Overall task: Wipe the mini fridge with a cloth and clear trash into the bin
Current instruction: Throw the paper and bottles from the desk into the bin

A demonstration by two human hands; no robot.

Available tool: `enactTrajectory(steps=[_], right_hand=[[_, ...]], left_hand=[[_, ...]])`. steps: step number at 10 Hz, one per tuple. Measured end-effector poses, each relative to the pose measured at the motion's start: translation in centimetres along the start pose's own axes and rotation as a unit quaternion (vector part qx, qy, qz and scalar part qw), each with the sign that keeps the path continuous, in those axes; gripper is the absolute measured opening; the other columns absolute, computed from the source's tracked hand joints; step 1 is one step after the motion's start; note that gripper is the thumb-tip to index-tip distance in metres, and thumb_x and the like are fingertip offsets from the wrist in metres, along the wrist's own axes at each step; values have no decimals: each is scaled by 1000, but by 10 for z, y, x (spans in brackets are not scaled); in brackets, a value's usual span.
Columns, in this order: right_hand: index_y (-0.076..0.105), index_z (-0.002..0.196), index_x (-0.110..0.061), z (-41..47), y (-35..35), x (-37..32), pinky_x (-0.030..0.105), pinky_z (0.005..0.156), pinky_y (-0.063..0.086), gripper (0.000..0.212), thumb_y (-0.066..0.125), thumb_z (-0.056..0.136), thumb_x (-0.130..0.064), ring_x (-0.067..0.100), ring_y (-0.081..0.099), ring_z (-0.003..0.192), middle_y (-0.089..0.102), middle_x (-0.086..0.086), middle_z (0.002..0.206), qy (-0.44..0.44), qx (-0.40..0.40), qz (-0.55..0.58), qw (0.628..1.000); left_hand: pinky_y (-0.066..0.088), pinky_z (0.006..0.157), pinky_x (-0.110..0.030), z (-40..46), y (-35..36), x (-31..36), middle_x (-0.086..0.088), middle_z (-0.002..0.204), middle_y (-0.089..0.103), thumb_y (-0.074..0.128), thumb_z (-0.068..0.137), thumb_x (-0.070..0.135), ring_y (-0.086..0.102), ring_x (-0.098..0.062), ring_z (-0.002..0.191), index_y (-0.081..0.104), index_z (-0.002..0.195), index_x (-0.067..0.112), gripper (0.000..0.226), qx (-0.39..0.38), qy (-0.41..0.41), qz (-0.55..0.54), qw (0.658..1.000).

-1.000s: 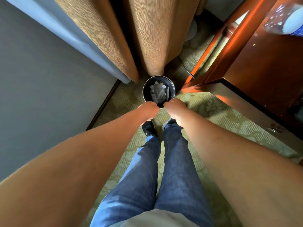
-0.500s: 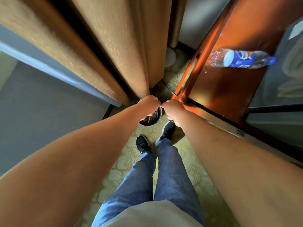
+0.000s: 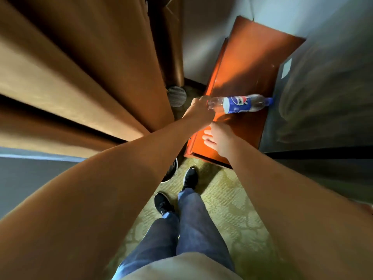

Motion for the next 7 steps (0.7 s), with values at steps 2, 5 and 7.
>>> enactTrajectory(steps=[2, 5, 7], right_hand=[[58, 100, -8, 27, -29, -6, 35, 102, 52, 21, 51, 104, -28, 21, 64, 110, 66, 9, 105, 67, 50, 92, 992], [54, 128, -17, 47, -31, 2, 33, 86, 57, 46, 68, 92, -43, 15, 64, 90, 64, 5, 96, 73, 62, 120, 988], [61, 116, -11, 31, -10, 15, 23, 70, 60, 28, 67, 94, -27, 13, 65, 90, 70, 9, 110, 81, 32, 28, 996]], left_hand=[[40, 113, -39, 29, 31, 21, 1, 163, 26, 43, 100, 20, 43, -27, 140, 31, 159, 29, 61, -52, -9, 58, 997], [31, 118, -42, 32, 44, 4, -9, 154, 44, 40, 107, 23, 42, -30, 141, 41, 152, 20, 45, -69, -54, 47, 995], [43, 101, -40, 2, 30, -26, -12, 130, 58, 40, 105, 9, 54, -32, 122, 49, 139, 9, 35, -53, -106, -1, 993]])
Point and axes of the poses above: each hand's wrist, its own z-axis towards the middle knuckle, its own y-axis out of the palm, x = y × z, the point moved 9 cm from there along z, towards the middle knuckle
